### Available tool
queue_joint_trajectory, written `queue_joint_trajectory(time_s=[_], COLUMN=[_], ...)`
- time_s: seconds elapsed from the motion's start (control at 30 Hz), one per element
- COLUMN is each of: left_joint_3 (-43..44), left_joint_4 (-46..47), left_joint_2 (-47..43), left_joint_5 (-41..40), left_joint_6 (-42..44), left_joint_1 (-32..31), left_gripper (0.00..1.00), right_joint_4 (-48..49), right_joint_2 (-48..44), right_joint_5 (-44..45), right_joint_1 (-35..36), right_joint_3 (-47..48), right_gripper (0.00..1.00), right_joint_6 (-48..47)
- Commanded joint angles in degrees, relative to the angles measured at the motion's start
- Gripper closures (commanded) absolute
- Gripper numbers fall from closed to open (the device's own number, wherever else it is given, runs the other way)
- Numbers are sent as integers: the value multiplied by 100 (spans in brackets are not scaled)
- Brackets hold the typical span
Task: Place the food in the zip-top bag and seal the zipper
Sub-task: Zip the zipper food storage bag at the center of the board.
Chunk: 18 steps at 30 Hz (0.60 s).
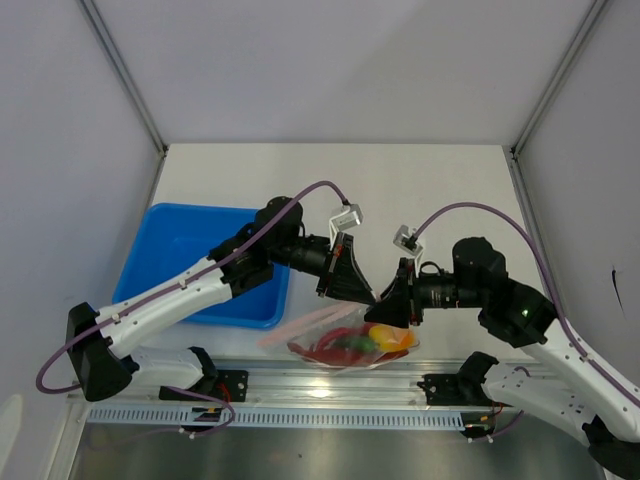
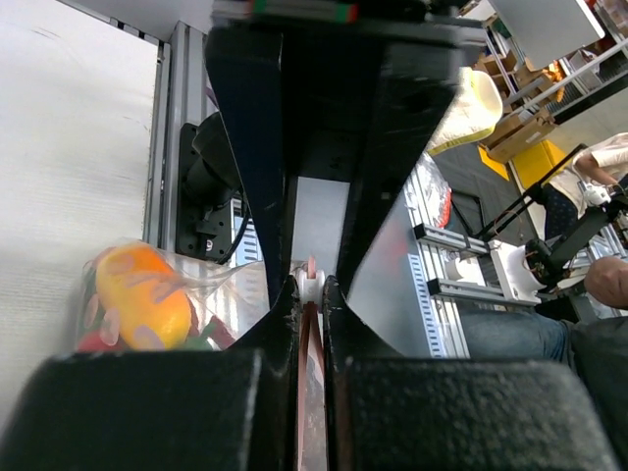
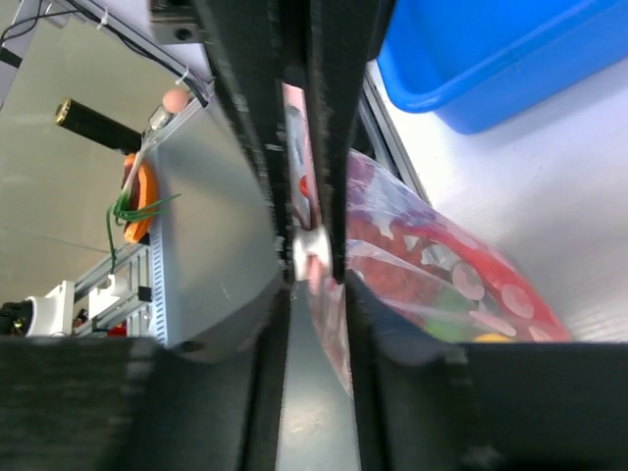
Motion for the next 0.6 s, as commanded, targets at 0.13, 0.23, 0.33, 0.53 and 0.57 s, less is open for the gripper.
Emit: queue_joint_trajectory(time_s=[0.13,0.23,0.33,0.53,0.57], left_joint_3=[220,229,229,167,158], left_joint_4=[-213,-213,-213,-178,-177], left_joint_2=[-150,-185,-194,-220,-229], left_joint_5=[13,-4,5,-22,-31], left_joint_6=[111,111,102,76,76], left_joint_1=[37,46,46,63,72], left_gripper=[100,99,99,100,99], right_joint_4=[312,365,426,488,505], right_joint_2=[91,162,215,206,189], right_joint_5=[-249,-275,-293,-258,-249], right_joint_1=[-3,-3,-3,-3,-3], right_joint_3=[329,320,311,224,206], right_gripper=[66,68,93,100,100], right_joint_6=[-58,-49,-14,47,65])
